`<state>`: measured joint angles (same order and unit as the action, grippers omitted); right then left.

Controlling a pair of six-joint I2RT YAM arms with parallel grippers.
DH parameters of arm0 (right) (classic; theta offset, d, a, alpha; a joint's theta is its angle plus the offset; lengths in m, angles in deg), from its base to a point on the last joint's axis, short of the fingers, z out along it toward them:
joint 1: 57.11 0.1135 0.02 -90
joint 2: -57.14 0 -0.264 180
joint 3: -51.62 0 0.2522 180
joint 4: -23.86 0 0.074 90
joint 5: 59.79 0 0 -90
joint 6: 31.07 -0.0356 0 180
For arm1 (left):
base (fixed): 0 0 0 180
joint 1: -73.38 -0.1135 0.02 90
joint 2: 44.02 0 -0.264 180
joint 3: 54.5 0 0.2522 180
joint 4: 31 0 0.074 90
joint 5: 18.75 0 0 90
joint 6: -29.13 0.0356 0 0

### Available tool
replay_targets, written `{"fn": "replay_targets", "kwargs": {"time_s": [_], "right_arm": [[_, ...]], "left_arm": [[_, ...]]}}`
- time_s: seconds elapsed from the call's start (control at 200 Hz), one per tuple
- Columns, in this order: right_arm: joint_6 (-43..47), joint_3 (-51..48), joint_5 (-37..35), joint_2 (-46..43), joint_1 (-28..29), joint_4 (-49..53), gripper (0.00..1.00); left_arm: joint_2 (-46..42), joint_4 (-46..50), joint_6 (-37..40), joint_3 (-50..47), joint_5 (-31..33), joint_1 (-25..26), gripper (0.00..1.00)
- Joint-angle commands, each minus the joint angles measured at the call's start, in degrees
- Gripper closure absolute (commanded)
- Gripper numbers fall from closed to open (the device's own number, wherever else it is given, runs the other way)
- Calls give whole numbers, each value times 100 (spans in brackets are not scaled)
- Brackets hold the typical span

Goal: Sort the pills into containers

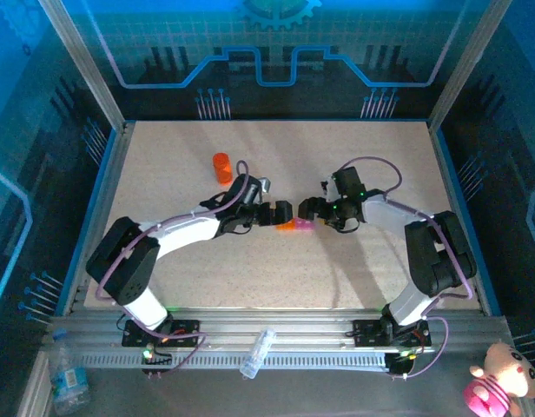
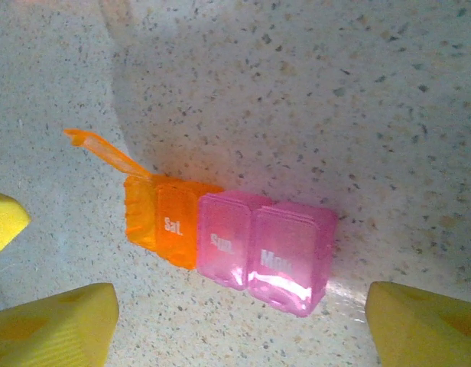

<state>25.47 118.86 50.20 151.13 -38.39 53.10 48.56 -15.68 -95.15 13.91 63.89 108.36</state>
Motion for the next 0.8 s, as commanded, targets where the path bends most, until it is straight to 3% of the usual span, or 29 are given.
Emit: {"fn": "replay_targets", "kwargs": {"time_s": [0.0,0.1,0.27,0.415,0.535,0.61,0.71,0.795], "right_arm": [[43,176,-224,-72,87,331,10],[161,240,-686,-248,137,593,0],[380,549,-1633,-545,299,919,0],[749,1286,-2629,-510,763,1362,0],[1001,1896,-2243,-345,835,1625,0],[899,1884,-2050,-356,828,1246,0],[512,1712,-1418,-317,739,507,0],[560,2155,-1348,69,892,677,0]], "left_arm": [[-538,420,467,-122,495,-51,1],[-918,638,692,-207,910,-90,1],[-1536,955,824,-370,1622,-307,1],[-1985,1088,787,-534,1931,-660,1],[-2357,938,735,-795,2273,-878,1],[-2547,927,641,-909,2668,-998,1],[-2693,950,608,-1000,2714,-1280,1],[-2784,993,585,-1077,2687,-1517,1]]}}
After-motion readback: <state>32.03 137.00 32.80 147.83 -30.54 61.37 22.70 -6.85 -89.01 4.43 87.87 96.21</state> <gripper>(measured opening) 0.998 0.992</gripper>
